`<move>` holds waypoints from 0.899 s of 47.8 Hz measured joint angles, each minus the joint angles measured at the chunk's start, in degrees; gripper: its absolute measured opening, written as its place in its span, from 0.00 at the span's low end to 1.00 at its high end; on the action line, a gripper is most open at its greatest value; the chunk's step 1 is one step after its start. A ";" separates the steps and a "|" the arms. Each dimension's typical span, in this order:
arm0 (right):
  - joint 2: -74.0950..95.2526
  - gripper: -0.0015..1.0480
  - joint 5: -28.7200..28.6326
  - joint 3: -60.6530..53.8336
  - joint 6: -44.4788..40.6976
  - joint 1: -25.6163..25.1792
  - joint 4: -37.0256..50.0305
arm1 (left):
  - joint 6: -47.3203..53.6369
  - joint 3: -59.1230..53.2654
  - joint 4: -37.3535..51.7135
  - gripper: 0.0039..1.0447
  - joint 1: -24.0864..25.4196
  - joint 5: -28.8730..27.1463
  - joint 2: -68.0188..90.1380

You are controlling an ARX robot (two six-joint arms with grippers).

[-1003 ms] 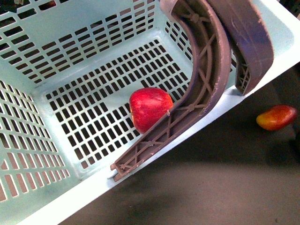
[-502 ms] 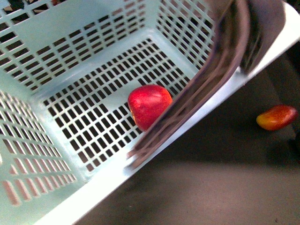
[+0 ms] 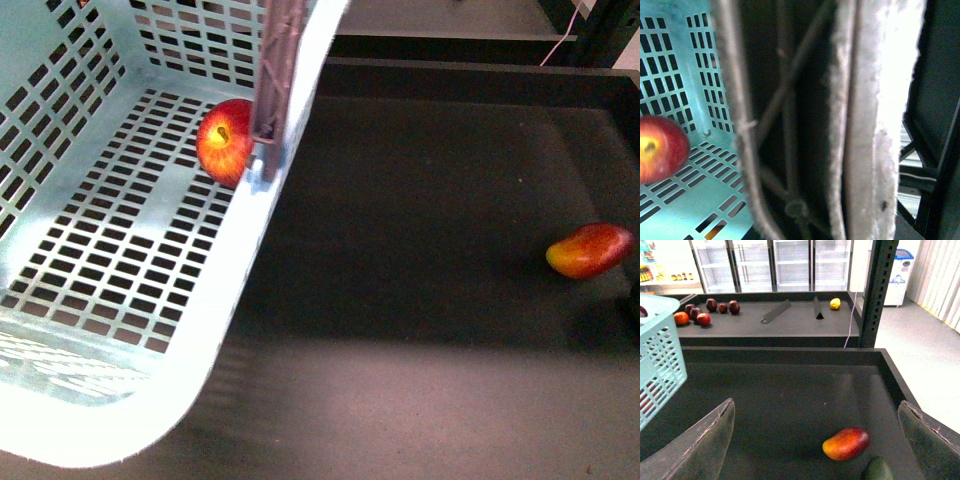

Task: Pick apple with right arm and hold basket with left

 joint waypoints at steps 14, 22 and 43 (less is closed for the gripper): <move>0.00 0.92 0.02 0.00 0.00 0.00 0.00 | -0.70 4.00 0.26 0.15 11.08 2.12 8.31; 0.00 0.92 0.00 0.00 0.00 0.00 0.00 | -0.55 9.81 -1.46 0.15 15.61 2.43 16.59; 0.00 0.92 0.00 0.00 0.00 0.00 0.00 | -2.08 17.59 -0.50 0.15 19.02 8.07 34.56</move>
